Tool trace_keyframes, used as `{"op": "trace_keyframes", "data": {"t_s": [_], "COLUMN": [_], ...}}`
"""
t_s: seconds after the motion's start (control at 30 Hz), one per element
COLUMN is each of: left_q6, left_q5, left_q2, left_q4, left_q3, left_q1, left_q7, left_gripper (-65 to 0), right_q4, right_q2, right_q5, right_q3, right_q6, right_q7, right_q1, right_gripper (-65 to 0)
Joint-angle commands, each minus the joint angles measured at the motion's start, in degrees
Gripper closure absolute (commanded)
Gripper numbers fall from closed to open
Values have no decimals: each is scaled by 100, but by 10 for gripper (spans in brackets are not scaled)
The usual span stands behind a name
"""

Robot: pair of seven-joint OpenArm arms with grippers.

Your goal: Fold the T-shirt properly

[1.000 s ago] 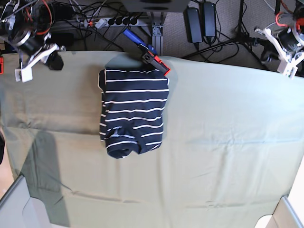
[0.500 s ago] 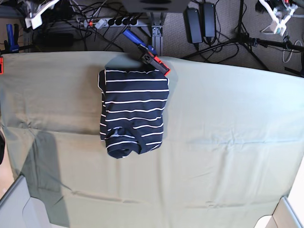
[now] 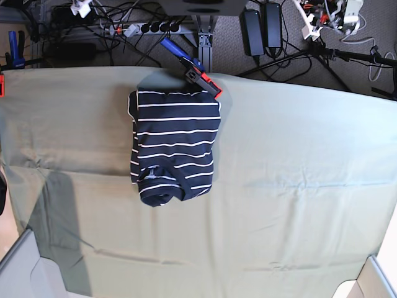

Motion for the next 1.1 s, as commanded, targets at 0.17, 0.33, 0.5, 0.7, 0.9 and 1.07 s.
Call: {"op": "trace_keyframes", "data": {"t_s": [0.17,0.33,0.5,0.7,0.9,1.07], "left_q6": [153,551,699,662,660,662], "left_q5": [24,107,452,533,535,533], "left_q2": [170,577,758,763,756,761], "left_q4": [-1453,-1827,-1838,-1749,-1720,-1720], "left_q3": [1364,1810,1805,1805,1805,1805], "left_q1": [-1244,-1727,-1766,-1773,-1803,-1801], "left_q7": [-264,-446,-669,-686,-907,-907], "left_gripper": [0,0,0,0,0,0], "right_q4": [-1550,-2253,-2251,-2232,-2232,-2232], "right_q2": [-11,-118,-179,-177,-319,-302], "right_q5": [-219,-219,-216,-219,-216,-216], "right_q3": [-424,-452,-452,-452,-452,-452], "right_q6": [-463,-463,-457,-459,-459,-459], "right_q7": [-177,-125,-243,-280,-280,-278], "right_q1": [1049,1775,2144,2430,2562,2562], "right_gripper": [0,0,0,0,0,0]}}
